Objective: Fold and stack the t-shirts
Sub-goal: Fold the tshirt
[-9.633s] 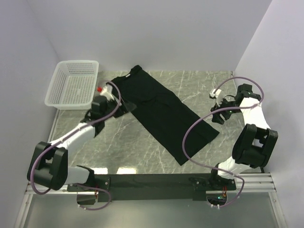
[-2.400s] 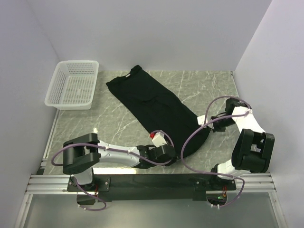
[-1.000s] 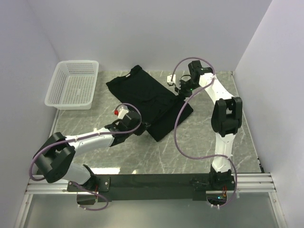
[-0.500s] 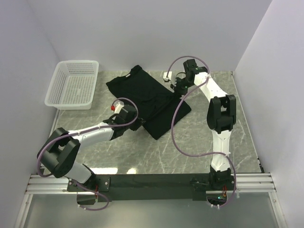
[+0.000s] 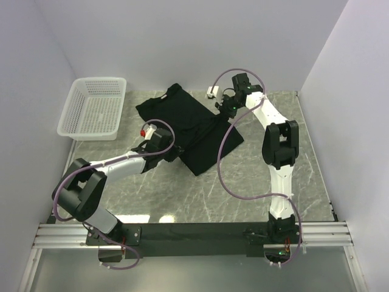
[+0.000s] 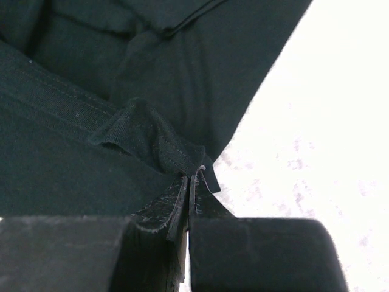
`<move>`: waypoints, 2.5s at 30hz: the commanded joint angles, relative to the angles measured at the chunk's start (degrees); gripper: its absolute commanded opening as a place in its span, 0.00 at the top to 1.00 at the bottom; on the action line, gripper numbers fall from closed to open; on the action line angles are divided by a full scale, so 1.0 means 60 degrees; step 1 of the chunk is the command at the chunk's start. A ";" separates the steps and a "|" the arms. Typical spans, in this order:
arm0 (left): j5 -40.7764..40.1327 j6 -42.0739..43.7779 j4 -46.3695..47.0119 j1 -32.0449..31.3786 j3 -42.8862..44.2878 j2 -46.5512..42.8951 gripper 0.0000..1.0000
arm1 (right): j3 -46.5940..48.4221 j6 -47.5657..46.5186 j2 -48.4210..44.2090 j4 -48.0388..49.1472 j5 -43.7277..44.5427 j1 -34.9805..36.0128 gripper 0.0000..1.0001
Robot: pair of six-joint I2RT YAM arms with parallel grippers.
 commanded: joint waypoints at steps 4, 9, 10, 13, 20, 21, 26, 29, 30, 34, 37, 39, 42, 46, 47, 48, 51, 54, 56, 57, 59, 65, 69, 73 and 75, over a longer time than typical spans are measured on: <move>0.0032 0.0409 -0.0019 0.0337 0.0416 -0.0052 1.00 | 0.1055 0.0747 0.0532 0.0821 0.0158 0.0204 1.00; 0.0207 0.0613 0.0040 0.0586 0.0577 0.0181 1.00 | 0.1289 0.0953 0.0810 0.1071 0.0407 0.0321 1.00; 0.0237 0.0628 0.0069 0.0659 0.0606 0.0225 1.00 | 0.1377 0.0997 0.0927 0.1114 0.0437 0.0350 1.00; 0.0369 0.0731 0.0142 0.0747 0.0709 0.0416 1.00 | 0.1523 0.1114 0.1059 0.1144 0.0539 0.0365 1.00; 0.0574 0.0862 0.0259 0.0909 0.0870 0.0782 1.00 | 0.1568 0.1290 0.1147 0.1378 0.0686 0.0365 1.00; 0.0588 0.0877 0.0245 0.0938 0.0914 0.0841 1.00 | 0.1568 0.1378 0.1148 0.1567 0.0729 0.0351 0.99; 0.0677 0.1111 0.0259 0.1231 0.1090 0.0798 0.91 | 0.1714 0.2826 0.1104 0.2286 0.0774 0.0380 0.32; 0.0355 0.1257 0.0201 0.1275 0.1105 0.0315 0.57 | 0.1759 0.3866 0.0899 0.2900 0.1021 0.0365 0.28; 0.0253 0.1316 0.0186 0.1275 0.1148 0.0024 0.49 | 0.1758 0.4376 0.0768 0.3264 0.1095 0.0351 0.28; -0.0304 0.1799 -0.0208 0.1304 0.1324 -0.0652 0.36 | 0.1773 0.5403 0.0402 0.3824 0.1213 0.0205 0.28; -0.0364 0.2616 -0.0209 0.1436 0.1398 -0.1033 0.33 | 0.1526 0.5495 -0.0052 0.3591 0.0470 0.0073 0.28; 0.0043 0.3072 -0.0049 0.1494 0.1267 -0.1310 0.33 | 0.1204 0.4972 -0.0592 0.2965 -0.0959 -0.0175 0.28; 0.0849 0.3762 -0.0003 0.1480 0.1018 -0.1735 0.32 | 0.0473 0.3350 -0.1266 0.1386 -0.2501 -0.0541 0.28; 0.1130 0.3413 -0.0209 0.1334 0.0053 -0.2628 0.32 | -0.0800 0.1763 -0.2074 0.0399 -0.2975 -0.1112 0.28; 0.1131 0.3093 -0.0209 0.1290 -0.0196 -0.2848 0.32 | -0.1052 0.1411 -0.2191 0.0223 -0.2991 -0.1245 0.28; 0.1116 0.2944 -0.0209 0.1232 -0.0721 -0.3329 0.32 | -0.1257 0.0842 -0.2352 -0.0054 -0.2962 -0.1362 0.28; 0.1145 0.2256 -0.0180 0.1071 -0.1691 -0.4194 0.32 | -0.1756 -0.1246 -0.2587 -0.1354 -0.3064 -0.1758 0.28; 0.1248 0.1816 0.0215 0.0415 -0.2146 -0.4345 0.31 | -0.2502 -0.4522 -0.2966 -0.2746 -0.3035 -0.2066 0.29; 0.1204 0.1611 0.0186 -0.0129 -0.2089 -0.4141 0.31 | -0.3351 -0.6260 -0.3187 -0.3205 -0.2672 -0.2169 0.28; 0.0870 0.1508 0.0186 -0.0668 -0.1973 -0.3791 0.30 | -0.3861 -0.7544 -0.3362 -0.3395 -0.2509 -0.2169 0.28; 0.0503 0.1027 0.0332 -0.1183 -0.1855 -0.3423 0.30 | -0.4246 -0.8388 -0.3481 -0.3426 -0.2027 -0.2155 0.28; -0.0538 -0.1492 0.0274 -0.2635 -0.1532 -0.1696 0.30 | -0.5229 -0.8935 -0.3730 -0.2066 -0.1702 -0.2140 0.28; -0.1065 -0.2651 0.0100 -0.3279 -0.1167 -0.0801 0.31 | -0.5170 -0.8423 -0.3599 -0.1626 -0.1892 -0.2125 0.29; -0.1446 -0.3529 -0.0575 -0.3515 -0.0610 -0.0054 0.32 | -0.5258 -0.8202 -0.3598 -0.1478 -0.1907 -0.2125 0.29; -0.1579 -0.3838 -0.0634 -0.3573 -0.0579 0.0240 0.33 | -0.5375 -0.8114 -0.3671 -0.1376 -0.1922 -0.2125 0.29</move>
